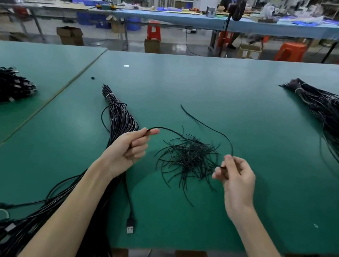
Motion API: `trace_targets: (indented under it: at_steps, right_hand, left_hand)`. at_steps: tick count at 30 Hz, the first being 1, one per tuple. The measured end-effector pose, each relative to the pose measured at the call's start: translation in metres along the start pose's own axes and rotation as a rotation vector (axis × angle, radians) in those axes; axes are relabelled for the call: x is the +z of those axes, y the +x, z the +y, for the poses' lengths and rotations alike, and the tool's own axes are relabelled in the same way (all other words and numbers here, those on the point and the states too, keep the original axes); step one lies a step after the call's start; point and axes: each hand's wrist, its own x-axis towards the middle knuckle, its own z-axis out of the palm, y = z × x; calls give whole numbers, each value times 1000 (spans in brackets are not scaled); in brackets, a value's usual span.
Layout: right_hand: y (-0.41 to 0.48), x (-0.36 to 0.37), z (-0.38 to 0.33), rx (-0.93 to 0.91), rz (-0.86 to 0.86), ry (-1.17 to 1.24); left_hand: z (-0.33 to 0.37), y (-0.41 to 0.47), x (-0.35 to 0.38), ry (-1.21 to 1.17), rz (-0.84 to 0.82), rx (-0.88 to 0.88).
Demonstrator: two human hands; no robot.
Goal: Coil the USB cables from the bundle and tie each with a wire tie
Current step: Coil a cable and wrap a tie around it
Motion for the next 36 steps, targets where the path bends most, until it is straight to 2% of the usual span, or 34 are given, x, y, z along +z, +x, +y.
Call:
trace_targets:
  at_steps: [2,4,8,11,15,18,21,24,27,36]
  right_hand:
    - [-6,5,5,-151,-75,-250]
    - [-14,10,7,-257,-157,-399]
    - [-24,15,14,-385,-299,-582]
    - [-23,19,18,-452,-321,-701]
    - [-15,16,15,-413,-162,-648]
    - [-14,16,14,-386,-166,-628]
    - [-17,18,18,-403,-240,-682]
    - [-16,18,20,-408,-241,-688]
    - [-15,16,18,-402,-209,-646]
    - [-17,15,11,-323,-165,-505]
  left_hand:
    - [-3,1,-1,-25,72,31]
    - [-4,1,-2,-79,114,77]
    - [-4,-1,-2,-70,239,190]
    - [-4,-3,0,-105,223,267]
    - [1,-9,2,-274,188,333]
    - [4,-12,2,-412,176,310]
    - [2,-12,5,-350,114,197]
    - [-1,-11,8,-240,51,93]
    - [-4,-10,9,-77,-25,72]
    - [-12,-9,10,43,-111,36]
